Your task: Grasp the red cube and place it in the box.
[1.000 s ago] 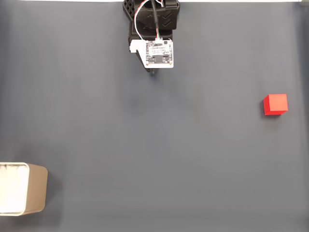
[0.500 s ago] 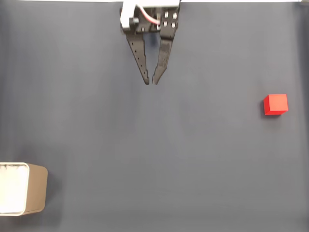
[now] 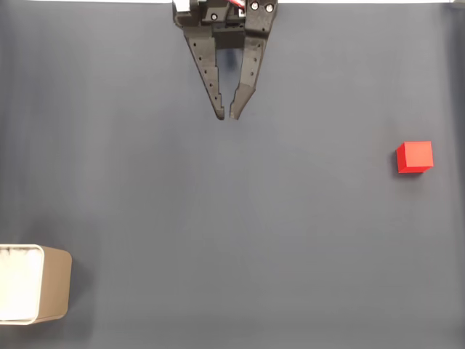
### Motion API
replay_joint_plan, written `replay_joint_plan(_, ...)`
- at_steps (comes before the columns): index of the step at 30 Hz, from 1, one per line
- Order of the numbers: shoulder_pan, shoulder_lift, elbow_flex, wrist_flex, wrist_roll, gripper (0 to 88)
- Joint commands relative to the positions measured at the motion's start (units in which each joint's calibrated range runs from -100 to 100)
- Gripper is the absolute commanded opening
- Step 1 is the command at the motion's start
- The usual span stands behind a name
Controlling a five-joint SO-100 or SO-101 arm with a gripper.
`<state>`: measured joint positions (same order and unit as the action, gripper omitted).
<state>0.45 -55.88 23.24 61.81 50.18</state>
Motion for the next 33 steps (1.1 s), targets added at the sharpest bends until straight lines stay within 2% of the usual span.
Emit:
replay_joint_plan(1,0.1,3.7,-6.4,3.8,0.2,0.0)
replay_joint_plan(12,-2.6,11.5,-9.0,9.0,1.4,0.0)
replay_joint_plan(33,-11.5,16.6,-8.4,9.9,1.5,0.0)
